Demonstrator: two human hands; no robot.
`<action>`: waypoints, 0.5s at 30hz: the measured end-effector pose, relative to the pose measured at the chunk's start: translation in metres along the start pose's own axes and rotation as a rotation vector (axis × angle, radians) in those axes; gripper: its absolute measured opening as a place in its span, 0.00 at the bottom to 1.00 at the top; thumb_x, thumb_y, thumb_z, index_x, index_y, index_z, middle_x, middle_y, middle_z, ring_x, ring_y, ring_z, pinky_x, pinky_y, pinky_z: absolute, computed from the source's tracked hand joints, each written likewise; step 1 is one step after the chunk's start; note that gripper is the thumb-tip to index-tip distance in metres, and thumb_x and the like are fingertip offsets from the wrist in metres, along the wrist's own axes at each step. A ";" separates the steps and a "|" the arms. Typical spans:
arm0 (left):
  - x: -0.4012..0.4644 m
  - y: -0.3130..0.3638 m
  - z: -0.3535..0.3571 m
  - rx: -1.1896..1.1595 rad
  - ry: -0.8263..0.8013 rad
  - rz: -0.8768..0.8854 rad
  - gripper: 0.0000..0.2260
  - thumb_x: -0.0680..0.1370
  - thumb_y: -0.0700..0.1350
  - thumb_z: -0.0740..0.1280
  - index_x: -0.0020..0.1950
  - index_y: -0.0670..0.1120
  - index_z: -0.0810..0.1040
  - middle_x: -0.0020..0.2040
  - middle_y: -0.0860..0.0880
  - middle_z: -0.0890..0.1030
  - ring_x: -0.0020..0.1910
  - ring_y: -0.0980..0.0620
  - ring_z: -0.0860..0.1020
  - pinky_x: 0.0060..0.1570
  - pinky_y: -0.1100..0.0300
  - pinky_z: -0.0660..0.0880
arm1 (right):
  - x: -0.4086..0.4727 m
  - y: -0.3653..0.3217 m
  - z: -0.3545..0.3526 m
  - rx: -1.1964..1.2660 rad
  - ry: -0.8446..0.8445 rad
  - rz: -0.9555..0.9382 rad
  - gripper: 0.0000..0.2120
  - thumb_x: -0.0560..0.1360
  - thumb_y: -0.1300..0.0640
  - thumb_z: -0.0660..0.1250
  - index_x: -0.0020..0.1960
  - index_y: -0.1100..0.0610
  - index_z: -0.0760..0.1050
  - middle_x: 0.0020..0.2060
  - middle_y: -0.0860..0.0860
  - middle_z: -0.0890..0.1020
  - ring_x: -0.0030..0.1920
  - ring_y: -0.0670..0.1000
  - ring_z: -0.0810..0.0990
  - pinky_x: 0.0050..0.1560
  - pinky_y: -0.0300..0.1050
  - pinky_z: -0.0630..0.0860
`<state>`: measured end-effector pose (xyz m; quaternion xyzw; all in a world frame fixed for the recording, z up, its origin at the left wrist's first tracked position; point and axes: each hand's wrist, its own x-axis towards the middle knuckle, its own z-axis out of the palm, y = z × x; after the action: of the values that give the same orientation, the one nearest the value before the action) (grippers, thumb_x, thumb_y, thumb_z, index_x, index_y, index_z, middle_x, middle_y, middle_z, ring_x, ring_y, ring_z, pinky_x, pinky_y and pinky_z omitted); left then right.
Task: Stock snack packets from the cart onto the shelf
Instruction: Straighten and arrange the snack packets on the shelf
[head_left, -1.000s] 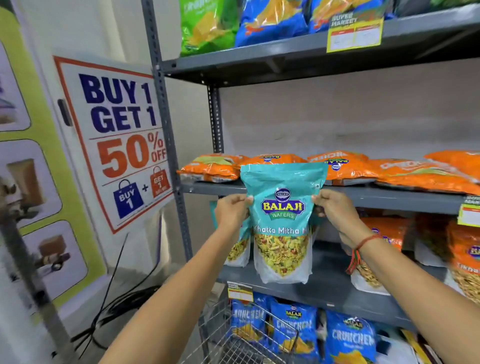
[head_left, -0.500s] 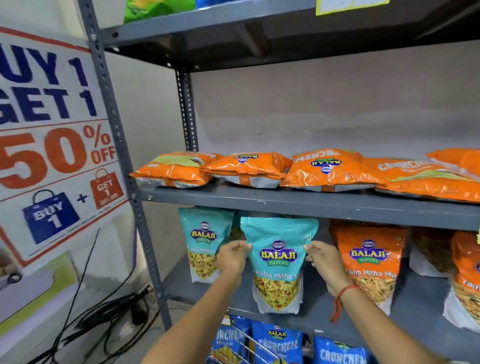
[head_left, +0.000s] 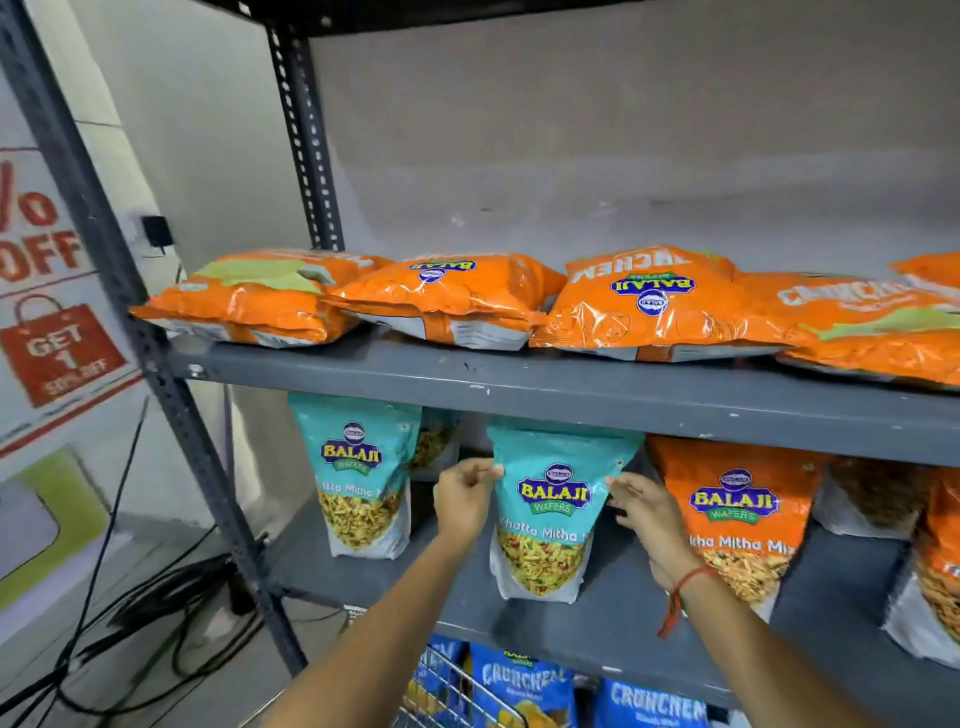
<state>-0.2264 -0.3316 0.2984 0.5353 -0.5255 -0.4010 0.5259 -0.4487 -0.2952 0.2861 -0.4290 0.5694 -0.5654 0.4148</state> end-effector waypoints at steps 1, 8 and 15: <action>0.002 -0.003 0.002 -0.038 -0.036 -0.016 0.08 0.72 0.43 0.73 0.49 0.41 0.83 0.48 0.41 0.86 0.49 0.45 0.84 0.53 0.46 0.81 | 0.001 0.004 -0.005 0.032 -0.079 0.021 0.09 0.72 0.47 0.69 0.52 0.47 0.78 0.55 0.48 0.83 0.54 0.45 0.80 0.44 0.40 0.74; -0.019 -0.082 0.000 0.111 -0.379 -0.241 0.44 0.52 0.56 0.82 0.65 0.51 0.70 0.59 0.55 0.80 0.59 0.53 0.79 0.59 0.52 0.78 | -0.003 0.067 -0.016 -0.240 -0.522 0.299 0.46 0.66 0.61 0.77 0.75 0.55 0.53 0.69 0.50 0.66 0.67 0.49 0.67 0.69 0.45 0.63; -0.022 -0.122 0.007 0.187 -0.326 -0.239 0.33 0.54 0.55 0.81 0.56 0.55 0.74 0.56 0.51 0.83 0.55 0.52 0.82 0.58 0.45 0.79 | 0.004 0.103 0.005 -0.165 -0.430 0.275 0.33 0.68 0.71 0.72 0.68 0.58 0.64 0.63 0.56 0.77 0.63 0.55 0.76 0.60 0.45 0.76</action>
<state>-0.2186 -0.3234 0.1751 0.5681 -0.5713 -0.4914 0.3307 -0.4468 -0.3009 0.1830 -0.4902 0.5652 -0.3514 0.5628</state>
